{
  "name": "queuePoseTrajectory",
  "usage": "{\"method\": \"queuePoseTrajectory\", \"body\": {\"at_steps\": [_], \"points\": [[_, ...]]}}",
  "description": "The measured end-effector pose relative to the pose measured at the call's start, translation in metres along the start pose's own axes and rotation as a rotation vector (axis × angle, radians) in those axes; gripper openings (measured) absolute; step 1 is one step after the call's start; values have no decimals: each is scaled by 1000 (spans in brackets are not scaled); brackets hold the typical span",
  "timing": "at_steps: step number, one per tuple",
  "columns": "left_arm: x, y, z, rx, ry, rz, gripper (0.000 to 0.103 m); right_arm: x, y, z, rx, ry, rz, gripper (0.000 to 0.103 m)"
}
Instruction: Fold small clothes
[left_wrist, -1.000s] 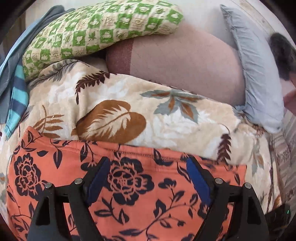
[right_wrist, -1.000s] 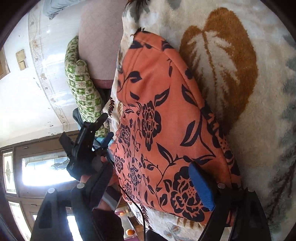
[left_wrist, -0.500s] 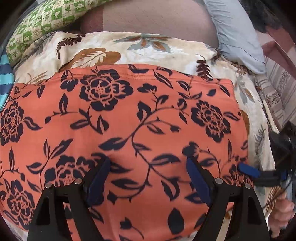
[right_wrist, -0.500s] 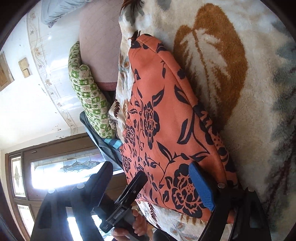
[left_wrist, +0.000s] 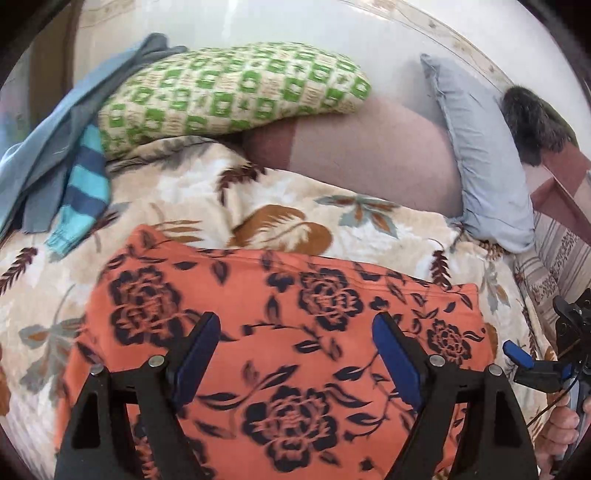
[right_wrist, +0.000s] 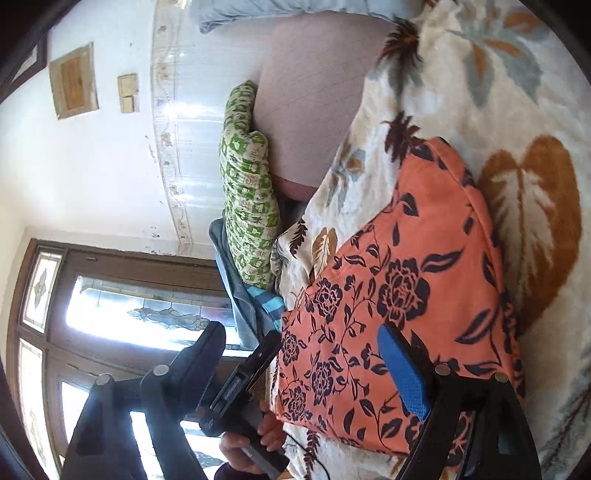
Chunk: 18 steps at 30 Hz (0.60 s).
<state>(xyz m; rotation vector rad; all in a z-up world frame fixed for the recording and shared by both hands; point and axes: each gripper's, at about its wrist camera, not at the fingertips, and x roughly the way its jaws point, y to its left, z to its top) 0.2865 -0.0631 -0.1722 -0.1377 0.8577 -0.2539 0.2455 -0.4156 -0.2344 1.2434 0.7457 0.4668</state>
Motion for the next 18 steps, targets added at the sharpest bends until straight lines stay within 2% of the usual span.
{"method": "queuePoseTrajectory", "body": {"at_steps": [3,6,8,12,13,14,15,16,18], "points": [[-6,32,-17,-33,-12,72,85,33,9,-5,-45,56,-52,86],[3,46,-27,-11,18,146,85,64,16,-13,-99,124,-124,86],[12,59,-29,-21,53,191,85,76,16,-16,-128,126,-197,86],[25,103,-31,-94,80,220,85,86,-9,-8,-85,98,-344,86],[30,111,-32,-107,101,236,85,87,-17,-4,-69,96,-379,82],[39,122,-33,-131,139,242,87,88,-22,-2,-55,97,-397,76],[45,133,-36,-175,166,207,89,88,-23,0,-50,94,-406,75],[44,138,-37,-205,154,184,89,89,-21,1,-56,90,-404,75],[38,134,-33,-174,135,198,89,87,-12,1,-111,62,-402,75]]}}
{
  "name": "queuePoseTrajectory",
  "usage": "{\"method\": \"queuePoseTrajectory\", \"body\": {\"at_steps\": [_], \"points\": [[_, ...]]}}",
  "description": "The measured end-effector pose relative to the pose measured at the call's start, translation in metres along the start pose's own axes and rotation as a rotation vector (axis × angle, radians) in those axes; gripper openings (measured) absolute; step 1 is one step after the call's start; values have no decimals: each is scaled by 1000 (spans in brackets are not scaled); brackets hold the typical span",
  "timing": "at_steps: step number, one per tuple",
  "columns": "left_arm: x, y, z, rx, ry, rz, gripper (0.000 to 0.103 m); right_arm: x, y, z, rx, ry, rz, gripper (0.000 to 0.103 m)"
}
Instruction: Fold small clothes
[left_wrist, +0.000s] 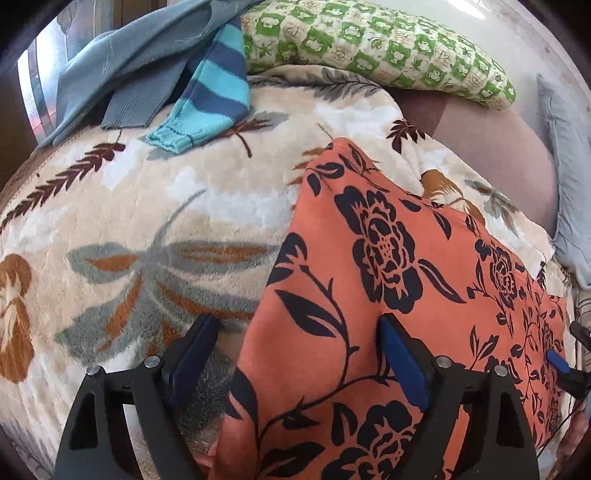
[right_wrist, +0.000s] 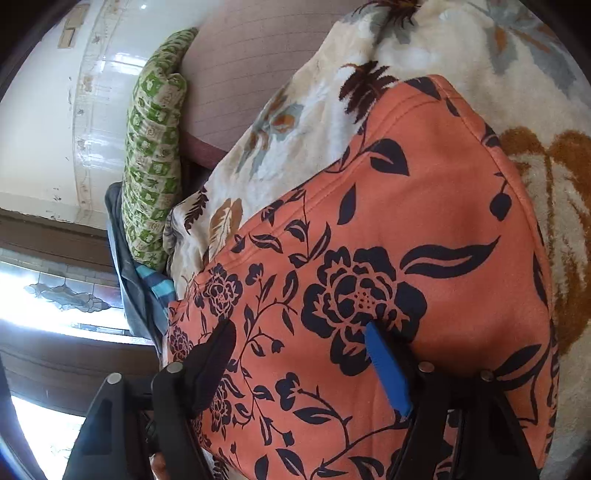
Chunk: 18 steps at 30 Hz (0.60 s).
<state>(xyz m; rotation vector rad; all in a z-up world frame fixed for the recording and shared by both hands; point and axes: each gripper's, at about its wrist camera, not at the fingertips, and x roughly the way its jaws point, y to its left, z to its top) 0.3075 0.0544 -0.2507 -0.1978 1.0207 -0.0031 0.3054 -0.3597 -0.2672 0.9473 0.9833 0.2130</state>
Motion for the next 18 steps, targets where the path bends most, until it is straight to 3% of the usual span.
{"method": "queuePoseTrajectory", "body": {"at_steps": [3,6,8,10,12,18], "points": [[-15,-6,1,26,-75,52,89,-3,17,-3,-77,-16,9,75],[-33,-6,4,-13,-131,-19,89,4,30,-16,-142,34,2,74],[-28,-11,4,19,-114,38,89,11,36,-26,-182,68,-15,74],[-6,-12,1,42,-22,124,89,23,38,-35,-205,116,-73,74],[8,-4,-2,1,25,102,92,26,38,-42,-243,120,-112,73],[-15,-7,-2,-35,-25,40,94,-3,37,-50,-226,98,-93,73]]}}
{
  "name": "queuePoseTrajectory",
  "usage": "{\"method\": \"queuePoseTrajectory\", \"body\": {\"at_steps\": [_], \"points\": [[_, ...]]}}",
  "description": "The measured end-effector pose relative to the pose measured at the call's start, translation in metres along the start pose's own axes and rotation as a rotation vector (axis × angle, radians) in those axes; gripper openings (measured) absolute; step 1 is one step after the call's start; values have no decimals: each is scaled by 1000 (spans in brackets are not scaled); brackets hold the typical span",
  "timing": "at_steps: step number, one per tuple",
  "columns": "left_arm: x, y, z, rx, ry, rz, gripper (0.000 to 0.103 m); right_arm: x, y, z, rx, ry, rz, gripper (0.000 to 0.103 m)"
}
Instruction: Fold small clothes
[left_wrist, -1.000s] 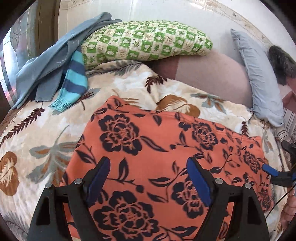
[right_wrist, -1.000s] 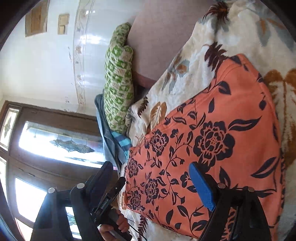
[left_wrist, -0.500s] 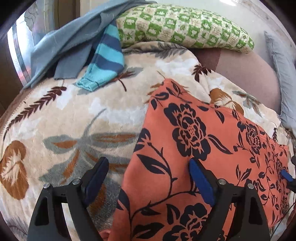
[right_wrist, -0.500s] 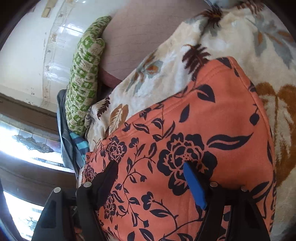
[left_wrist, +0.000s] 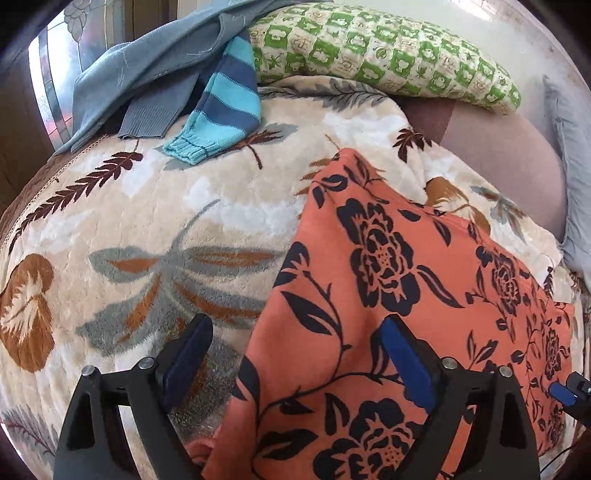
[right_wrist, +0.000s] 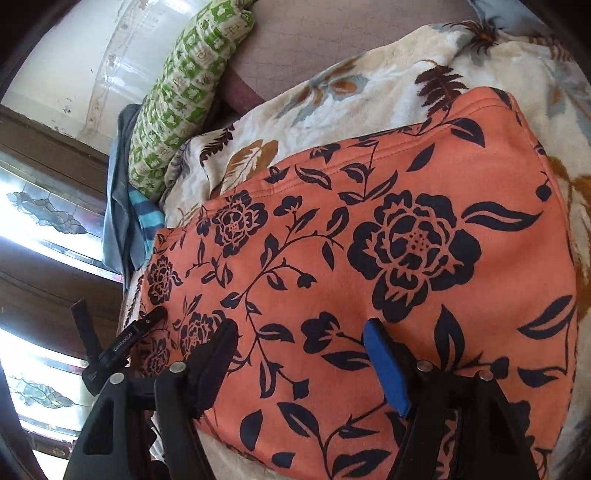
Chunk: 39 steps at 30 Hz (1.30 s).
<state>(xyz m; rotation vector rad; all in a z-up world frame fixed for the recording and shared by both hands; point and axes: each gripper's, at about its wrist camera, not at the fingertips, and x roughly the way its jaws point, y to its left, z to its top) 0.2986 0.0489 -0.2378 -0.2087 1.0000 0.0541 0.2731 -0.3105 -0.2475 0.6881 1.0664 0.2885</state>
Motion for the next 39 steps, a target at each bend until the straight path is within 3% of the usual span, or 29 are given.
{"method": "queuePoseTrajectory", "body": {"at_steps": [3,7,11,15,18,22,24,26,28,30,34,39], "points": [[-18,-11,-4,30,-54,-33,94,-24,-2,-7,-17,-36,-44,73],[-19,-38,-18,124,-27,-58,94,-38,-23,-21,27,-10,-54,73],[-3,-61,-34,290,-17,126,94,-26,-43,-34,43,41,-82,67],[-12,-58,-31,267,-53,121,94,-34,-32,-36,0,32,-92,67],[-26,-56,-30,235,-94,114,94,-40,-18,-39,-29,29,-20,67],[-35,-74,-36,310,-155,138,94,-21,9,-50,-124,74,-17,67],[-23,-82,-40,378,-141,179,94,-3,21,-56,-149,112,-23,67],[0,-84,-42,419,-73,234,97,16,29,-62,-192,144,-99,68],[3,-81,-40,414,-99,242,103,26,36,-65,-227,155,-152,72],[1,-77,-33,384,-72,208,103,27,42,-64,-233,160,-161,75],[-11,-73,-28,345,-106,174,103,22,43,-54,-217,115,-130,75],[-38,-75,-29,375,-216,207,103,7,54,-48,-215,15,-55,75]]}}
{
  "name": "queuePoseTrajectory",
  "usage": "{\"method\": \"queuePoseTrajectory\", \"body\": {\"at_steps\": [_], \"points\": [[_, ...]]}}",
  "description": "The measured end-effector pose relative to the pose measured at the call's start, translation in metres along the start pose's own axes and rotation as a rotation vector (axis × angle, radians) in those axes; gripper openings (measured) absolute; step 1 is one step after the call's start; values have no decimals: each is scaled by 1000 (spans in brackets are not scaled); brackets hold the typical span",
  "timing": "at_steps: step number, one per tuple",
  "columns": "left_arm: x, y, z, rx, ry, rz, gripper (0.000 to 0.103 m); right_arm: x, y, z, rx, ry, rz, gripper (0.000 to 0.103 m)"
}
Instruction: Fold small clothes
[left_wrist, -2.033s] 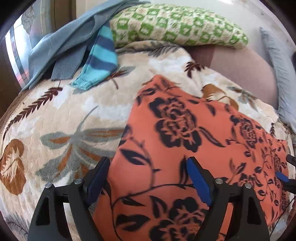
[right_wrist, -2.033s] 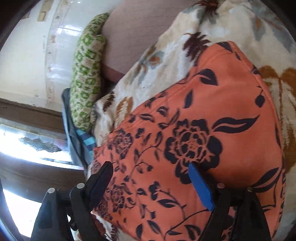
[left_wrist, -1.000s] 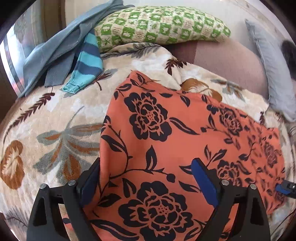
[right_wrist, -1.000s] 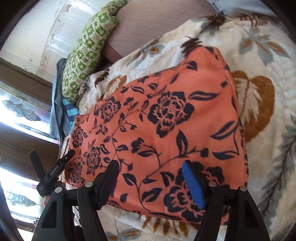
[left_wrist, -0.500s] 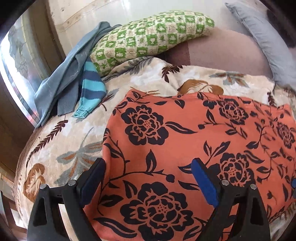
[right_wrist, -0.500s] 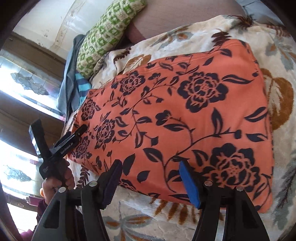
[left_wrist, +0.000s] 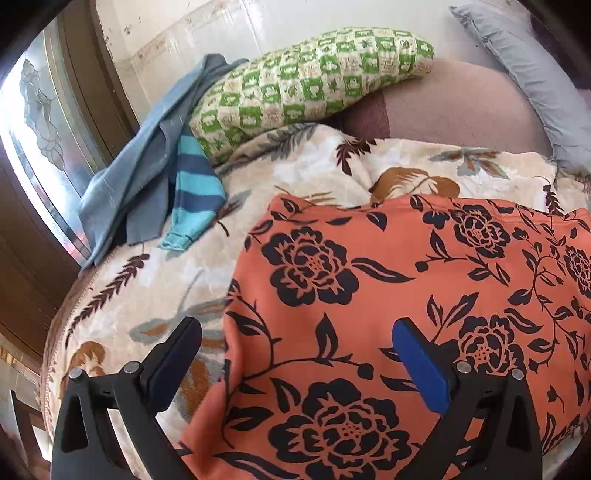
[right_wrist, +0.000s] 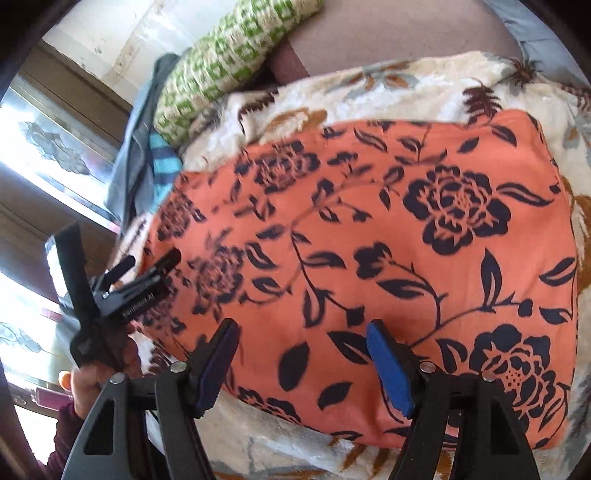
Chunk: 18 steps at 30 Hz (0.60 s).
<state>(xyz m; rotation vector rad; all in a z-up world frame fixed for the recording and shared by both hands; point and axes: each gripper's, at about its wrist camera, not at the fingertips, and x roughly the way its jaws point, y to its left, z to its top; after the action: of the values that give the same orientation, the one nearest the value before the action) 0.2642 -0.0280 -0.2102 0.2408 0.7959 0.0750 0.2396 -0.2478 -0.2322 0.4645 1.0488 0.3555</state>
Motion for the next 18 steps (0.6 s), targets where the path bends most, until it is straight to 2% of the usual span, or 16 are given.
{"method": "queuePoseTrajectory", "body": {"at_steps": [9,18], "points": [[-32,16,-2,-21,-74,19,103,-10,36,-9,-73,-72,62,75],[-43,20,-14,-29,-78,15,103,-10,40,-23,-80,-73,55,75]]}}
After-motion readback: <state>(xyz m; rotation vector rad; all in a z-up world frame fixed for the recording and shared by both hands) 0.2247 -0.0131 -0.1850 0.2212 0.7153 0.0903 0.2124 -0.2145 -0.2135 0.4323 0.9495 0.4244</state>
